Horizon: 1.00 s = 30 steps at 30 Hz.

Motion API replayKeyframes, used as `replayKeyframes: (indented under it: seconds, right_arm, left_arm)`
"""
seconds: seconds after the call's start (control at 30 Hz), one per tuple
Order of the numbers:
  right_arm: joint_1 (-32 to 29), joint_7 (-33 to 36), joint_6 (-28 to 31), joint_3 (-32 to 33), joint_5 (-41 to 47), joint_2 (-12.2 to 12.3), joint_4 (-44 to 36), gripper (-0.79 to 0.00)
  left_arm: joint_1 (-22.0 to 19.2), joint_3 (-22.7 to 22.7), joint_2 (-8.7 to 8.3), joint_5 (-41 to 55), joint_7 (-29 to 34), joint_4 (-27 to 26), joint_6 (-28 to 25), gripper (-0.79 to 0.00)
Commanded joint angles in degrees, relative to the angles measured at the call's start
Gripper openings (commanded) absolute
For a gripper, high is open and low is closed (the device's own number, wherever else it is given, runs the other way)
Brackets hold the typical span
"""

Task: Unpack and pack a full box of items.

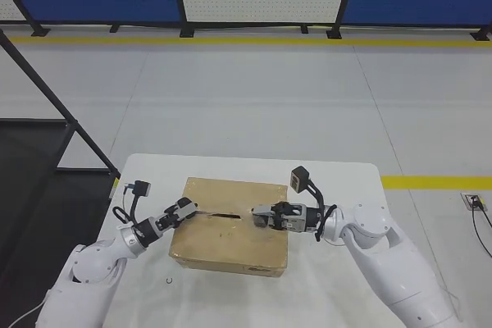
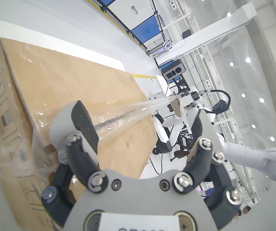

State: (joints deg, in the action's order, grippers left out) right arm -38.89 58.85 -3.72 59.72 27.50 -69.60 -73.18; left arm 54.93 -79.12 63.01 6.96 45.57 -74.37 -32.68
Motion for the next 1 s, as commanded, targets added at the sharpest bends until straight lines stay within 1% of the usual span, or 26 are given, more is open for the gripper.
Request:
replayKeyframes:
  seconds: [0.0,0.03,0.07,0.1,0.2,0.57,0.67,0.8,0.97]
  right_arm:
    - [-0.1,0.0,-0.1,0.1,0.0,0.0,0.1,-0.108]
    - [0.0,0.1,-0.2,0.1,-0.1,0.0,0.1,-0.132]
    - [-0.1,0.2,-0.2,0.2,-0.1,0.0,0.1,-0.126]
    - [-0.1,0.2,-0.2,0.2,-0.1,0.1,0.1,-0.105]
    - [-0.4,0.3,-0.2,0.5,-0.3,0.2,-0.2,0.0]
    - [-1.6,0.2,-0.5,1.7,-1.1,0.6,-1.5,0.0]
    - [-2.1,-1.3,0.3,2.5,-2.3,0.8,-2.2,0.0]
    - [-4.5,-3.2,4.9,5.8,-5.0,1.7,-5.6,0.0]
    - [-10.3,-5.4,13.8,11.2,-10.1,3.2,-12.3,0.0]
  left_arm:
    - [0.0,0.2,-0.02,-0.2,-0.2,0.1,0.0,0.0]
    - [-0.1,0.3,-0.02,-0.2,-0.3,0.1,0.1,0.0]
    - [-0.1,0.4,-0.02,-0.2,-0.3,0.1,0.1,0.0]
    - [-0.1,0.5,-0.03,-0.2,-0.4,0.2,0.0,0.0]
    - [-0.2,0.9,-0.04,-0.2,-0.5,0.2,0.0,0.0]
    - [-0.1,1.5,-0.19,-0.3,-0.8,0.1,-0.1,0.0]
    - [0.0,1.6,-0.25,-0.3,-1.0,0.0,-0.2,0.0]
    - [0.3,1.4,-0.37,-0.2,-1.1,-0.3,-0.2,0.0]
    - [0.7,1.2,-0.51,-0.2,-1.7,-0.8,-0.4,0.0]
